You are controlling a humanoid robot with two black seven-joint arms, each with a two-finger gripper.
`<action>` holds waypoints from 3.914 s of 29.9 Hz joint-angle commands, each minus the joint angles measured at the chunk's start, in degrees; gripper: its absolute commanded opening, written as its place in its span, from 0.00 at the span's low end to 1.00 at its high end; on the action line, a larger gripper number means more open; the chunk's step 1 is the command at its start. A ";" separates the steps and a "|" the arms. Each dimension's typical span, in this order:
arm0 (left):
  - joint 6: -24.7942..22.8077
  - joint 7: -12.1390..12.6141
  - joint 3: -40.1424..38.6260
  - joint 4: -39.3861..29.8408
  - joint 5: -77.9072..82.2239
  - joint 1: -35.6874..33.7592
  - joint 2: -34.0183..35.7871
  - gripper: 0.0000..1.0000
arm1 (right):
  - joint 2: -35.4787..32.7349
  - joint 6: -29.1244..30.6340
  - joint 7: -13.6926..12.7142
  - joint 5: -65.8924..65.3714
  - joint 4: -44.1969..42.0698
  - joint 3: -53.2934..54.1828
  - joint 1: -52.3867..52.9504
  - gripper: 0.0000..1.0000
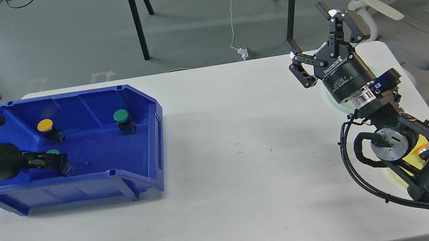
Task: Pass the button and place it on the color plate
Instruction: 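Reach the left gripper into the bin and grasp the green button, then lift the green button and carry it toward the right gripper, then grasp the green button with the right gripper and release the left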
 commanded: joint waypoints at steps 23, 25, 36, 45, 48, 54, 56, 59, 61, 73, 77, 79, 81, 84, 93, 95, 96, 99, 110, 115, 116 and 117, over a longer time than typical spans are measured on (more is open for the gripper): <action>0.00 0.00 0.00 0.52 0.07 -0.47 -0.31 0.12 | -0.09 0.09 0.00 0.00 0.09 1.25 -1.24 0.95; 0.00 0.00 -0.26 0.26 -0.11 -0.83 -0.05 0.12 | 0.00 0.09 0.00 0.00 0.09 1.25 -1.24 0.95; 0.00 0.00 -1.05 -11.24 -12.31 -6.27 7.77 0.11 | -0.09 0.09 0.00 0.00 0.09 2.04 -1.24 0.95; 0.00 0.00 -7.98 -29.35 -29.79 -10.67 16.04 0.11 | -0.09 0.09 0.00 0.00 0.09 2.39 -1.15 0.95; 0.00 0.00 -9.49 -30.77 -41.11 -10.06 13.77 0.11 | -1.40 0.53 0.00 0.00 0.62 2.39 -1.15 0.97; 0.00 0.00 -9.58 -32.26 -56.17 -7.25 -0.28 0.12 | -6.40 0.53 0.00 -0.18 0.71 2.48 -0.89 0.97; 0.00 0.00 -9.58 -32.44 -57.15 -6.28 -5.99 0.12 | -9.21 0.53 0.00 -0.18 0.80 2.48 -0.97 0.97; 0.00 0.00 -9.84 -31.83 -57.41 -4.17 -14.35 0.12 | -12.47 0.53 0.00 -0.18 1.50 2.39 -1.24 0.97; 0.00 0.00 -9.84 -31.12 -57.59 -3.21 -17.61 0.12 | -14.66 0.62 0.00 -0.79 3.07 2.30 -2.11 0.97; 0.00 0.00 -10.10 -29.45 -59.08 -1.88 -20.44 0.12 | -15.91 1.50 0.00 -14.41 15.47 -3.67 -4.58 0.93; 0.00 0.00 -10.10 -29.45 -59.43 -1.71 -20.44 0.12 | -14.07 1.41 0.00 -14.50 15.39 -5.26 -4.23 0.88; 0.00 0.00 -10.10 -29.27 -60.83 -1.71 -20.35 0.12 | -12.66 1.41 0.00 -14.50 15.39 -5.35 -4.23 0.86; 0.00 0.00 -10.10 -29.10 -62.24 -1.71 -20.35 0.12 | -11.17 1.41 0.00 -14.42 15.39 -5.43 -4.23 0.85; 0.00 0.00 -10.10 -28.75 -62.60 -1.71 -20.44 0.12 | -9.14 1.32 0.00 -14.42 15.39 -5.52 -4.40 0.82; 0.00 0.00 -10.10 -28.66 -62.69 -1.71 -20.35 0.13 | -5.28 0.97 0.00 -14.50 14.95 -5.43 -4.05 0.81; 0.00 0.00 -10.02 -28.57 -62.69 -1.71 -20.35 0.13 | -5.10 0.88 0.00 -14.50 14.86 -5.52 -3.53 0.80; 0.00 0.00 -10.02 -28.48 -62.69 -1.71 -20.35 0.13 | -5.10 0.88 0.00 -14.33 14.77 -5.52 -3.09 0.80; 0.00 0.00 -10.02 -28.22 -62.77 -1.71 -20.35 0.13 | -5.18 0.88 0.00 -14.15 14.77 -5.61 -2.38 0.79; 0.00 0.00 -10.10 -27.96 -63.21 -1.79 -20.44 0.13 | -5.18 0.88 0.00 -14.15 14.60 -8.60 -0.18 0.73; 0.00 0.00 -10.10 -28.04 -63.21 -1.79 -20.61 0.13 | -5.10 0.79 0.00 -14.15 14.51 -8.60 -0.01 0.69; 0.00 0.00 -10.10 -28.04 -63.21 -1.79 -20.61 0.13 | -5.10 0.71 0.00 -14.15 14.51 -8.60 -0.01 0.68; 0.00 0.00 -10.10 -28.04 -63.21 -1.79 -20.61 0.13 | -5.10 0.62 0.00 -14.15 14.51 -8.60 -0.01 0.68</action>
